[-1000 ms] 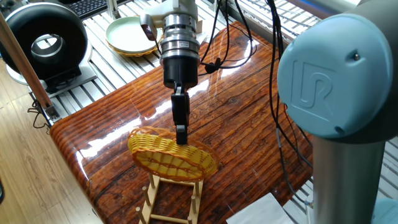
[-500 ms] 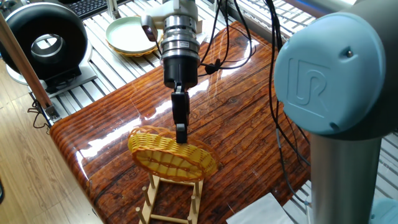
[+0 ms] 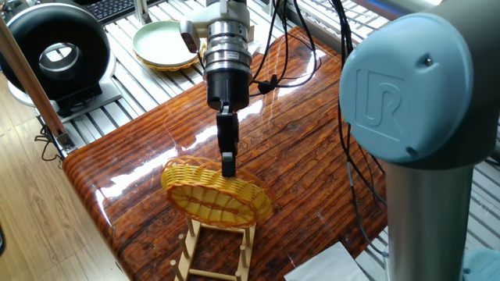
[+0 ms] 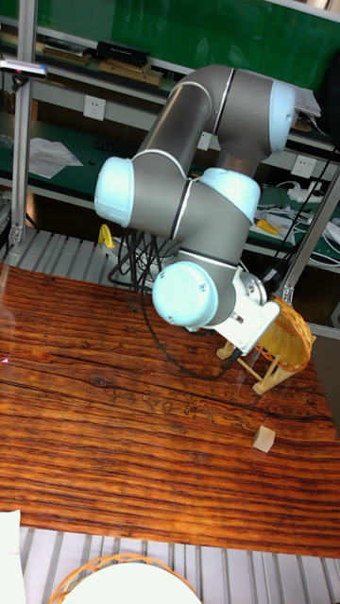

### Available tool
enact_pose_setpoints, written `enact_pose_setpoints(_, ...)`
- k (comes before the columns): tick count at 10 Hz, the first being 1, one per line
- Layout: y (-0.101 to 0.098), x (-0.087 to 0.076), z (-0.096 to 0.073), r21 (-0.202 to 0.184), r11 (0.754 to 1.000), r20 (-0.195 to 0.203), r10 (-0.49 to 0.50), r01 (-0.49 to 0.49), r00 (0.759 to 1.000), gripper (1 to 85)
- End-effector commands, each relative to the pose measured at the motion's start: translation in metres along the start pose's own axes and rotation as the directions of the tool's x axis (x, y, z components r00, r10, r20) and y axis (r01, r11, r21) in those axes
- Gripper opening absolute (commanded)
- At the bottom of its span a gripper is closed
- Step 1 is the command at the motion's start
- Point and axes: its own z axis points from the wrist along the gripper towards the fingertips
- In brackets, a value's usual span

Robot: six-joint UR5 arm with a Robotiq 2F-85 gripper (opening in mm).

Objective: Put the dish on the dish rack

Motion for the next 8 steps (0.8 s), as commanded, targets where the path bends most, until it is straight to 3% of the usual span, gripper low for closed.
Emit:
enact_pose_setpoints(1, -0.0054, 0.0011, -0.0061, -0.007, 1.0, 0.009, -0.008, 0.008, 1.0, 1.0)
enact_pose_setpoints(8, -0.0101, 0.0063, -0.011, -0.005, 1.0, -0.002, -0.003, 0.002, 1.0, 1.0)
